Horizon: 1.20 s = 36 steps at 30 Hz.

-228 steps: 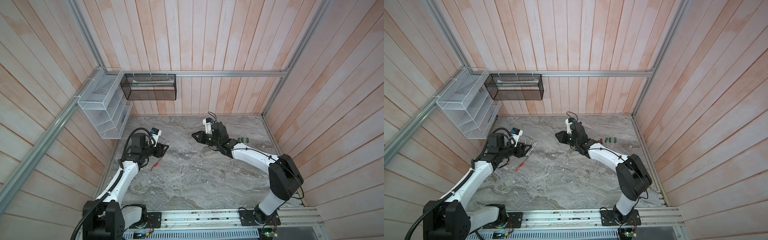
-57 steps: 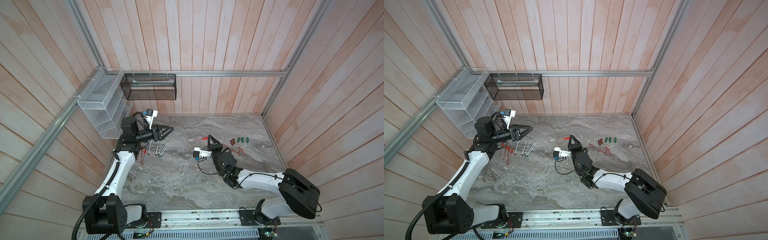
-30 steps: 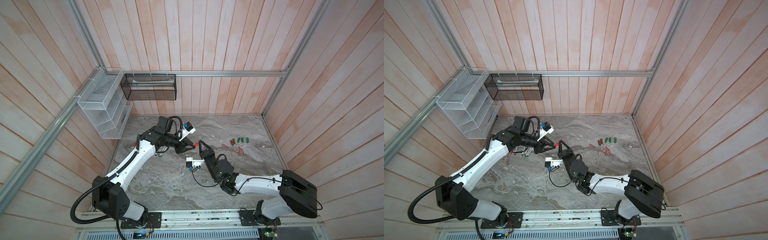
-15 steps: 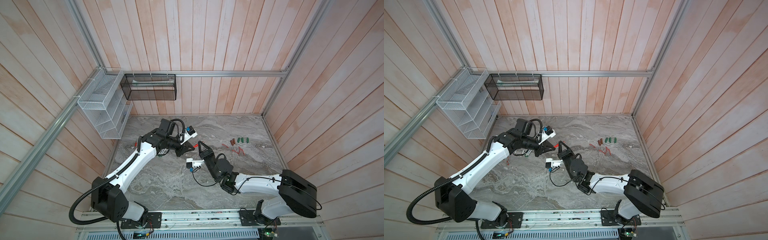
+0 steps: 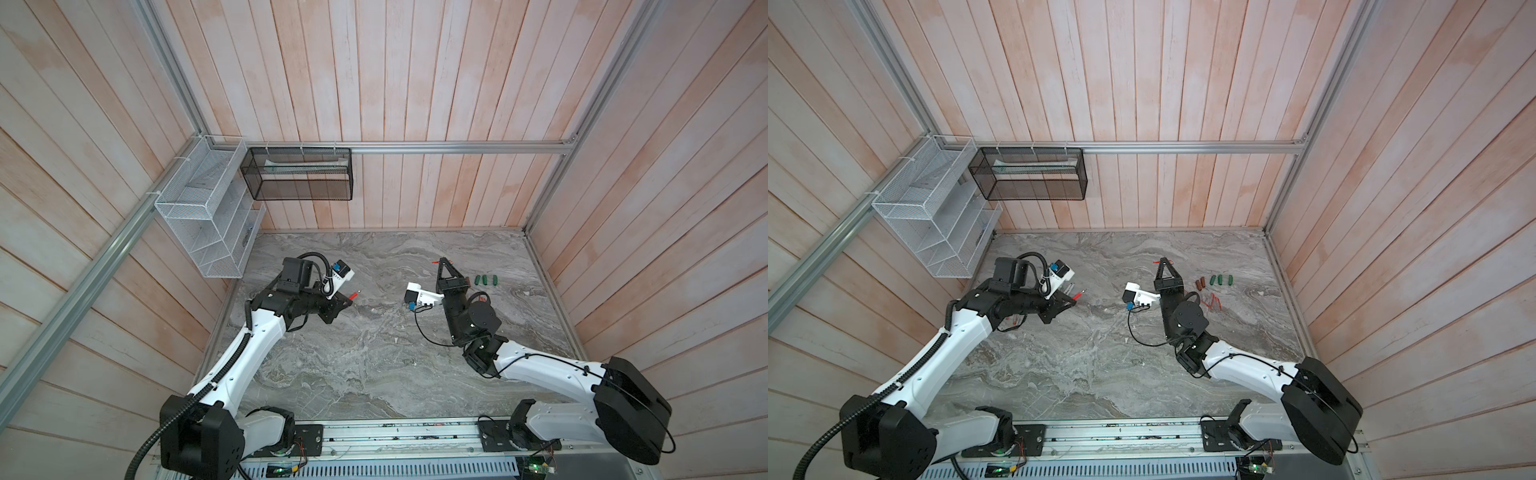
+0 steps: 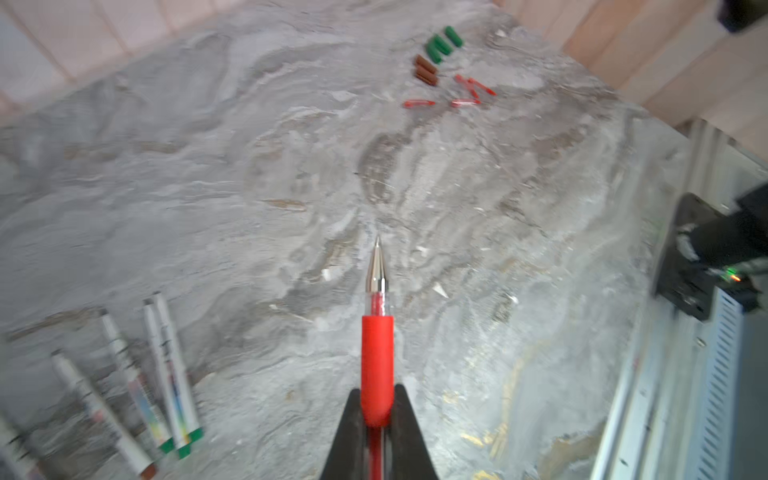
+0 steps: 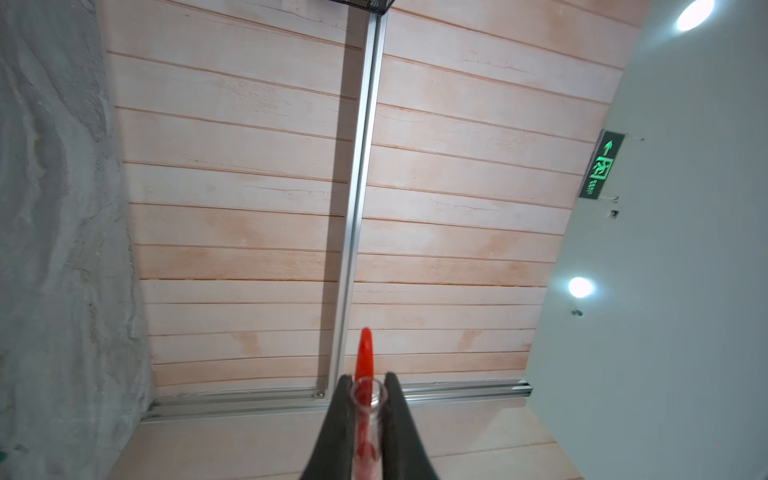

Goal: Open the pen caps
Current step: 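Lower the uncapped pen beside the gel pens while right carries cap toward caps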

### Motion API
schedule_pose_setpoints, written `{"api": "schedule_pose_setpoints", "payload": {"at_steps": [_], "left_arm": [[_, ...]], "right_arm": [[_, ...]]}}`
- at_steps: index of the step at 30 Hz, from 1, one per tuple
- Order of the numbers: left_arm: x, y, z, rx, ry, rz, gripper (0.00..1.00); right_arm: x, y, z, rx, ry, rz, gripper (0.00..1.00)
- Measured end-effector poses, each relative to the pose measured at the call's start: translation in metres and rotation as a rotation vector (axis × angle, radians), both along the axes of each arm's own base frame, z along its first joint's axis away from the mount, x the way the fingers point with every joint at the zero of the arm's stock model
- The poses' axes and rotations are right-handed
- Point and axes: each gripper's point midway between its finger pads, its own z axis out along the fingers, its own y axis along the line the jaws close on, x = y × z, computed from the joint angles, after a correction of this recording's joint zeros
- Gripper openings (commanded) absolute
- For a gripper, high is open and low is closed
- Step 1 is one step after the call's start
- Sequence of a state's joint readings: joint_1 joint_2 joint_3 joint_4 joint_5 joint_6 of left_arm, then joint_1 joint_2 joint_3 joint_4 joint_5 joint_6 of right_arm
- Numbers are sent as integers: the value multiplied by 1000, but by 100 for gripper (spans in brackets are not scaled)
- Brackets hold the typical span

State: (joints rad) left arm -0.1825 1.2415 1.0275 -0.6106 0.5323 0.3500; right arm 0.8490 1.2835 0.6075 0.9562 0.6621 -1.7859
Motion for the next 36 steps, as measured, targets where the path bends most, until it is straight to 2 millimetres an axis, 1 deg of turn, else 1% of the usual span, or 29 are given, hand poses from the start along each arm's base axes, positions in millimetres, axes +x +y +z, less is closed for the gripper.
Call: {"api": "schedule_pose_setpoints", "payload": {"at_steps": [2,4,5,8,10,14,16,18,20,24,26,30,33,36], "left_arm": [[27,37,2,16,-41,175,0],[46,78,1,34,-67,339,0],[53,102,-1,46,-77,428,0],[61,154,-7,90,-105,600,0],[61,175,-16,137,-123,653,0],[54,197,-40,252,-125,669,0],[56,207,-44,297,-133,671,0],[57,223,-50,338,-132,689,0],[56,242,-60,383,-112,716,0],[56,271,-75,457,-95,743,0],[60,278,-79,477,-103,743,0],[69,281,-94,486,-98,730,0],[76,283,-109,485,-82,724,0],[80,285,-128,477,-44,721,3]], "right_arm": [[6,2,-19,34,88,-9,0],[10,3,-33,79,163,-18,0],[10,2,-37,104,190,-27,0],[9,-2,-47,155,235,-45,0],[7,-7,-54,172,253,-57,0],[6,-18,-71,230,320,-99,0],[6,-25,-78,282,364,-123,0],[7,-33,-82,336,395,-149,0],[7,-41,-85,394,423,-177,0],[8,-55,-92,526,488,-222,0],[9,-63,-94,598,518,-243,0],[7,-71,-96,673,548,-263,0],[3,-73,-95,686,554,-266,0],[1,-76,-92,697,547,-263,0]]}}
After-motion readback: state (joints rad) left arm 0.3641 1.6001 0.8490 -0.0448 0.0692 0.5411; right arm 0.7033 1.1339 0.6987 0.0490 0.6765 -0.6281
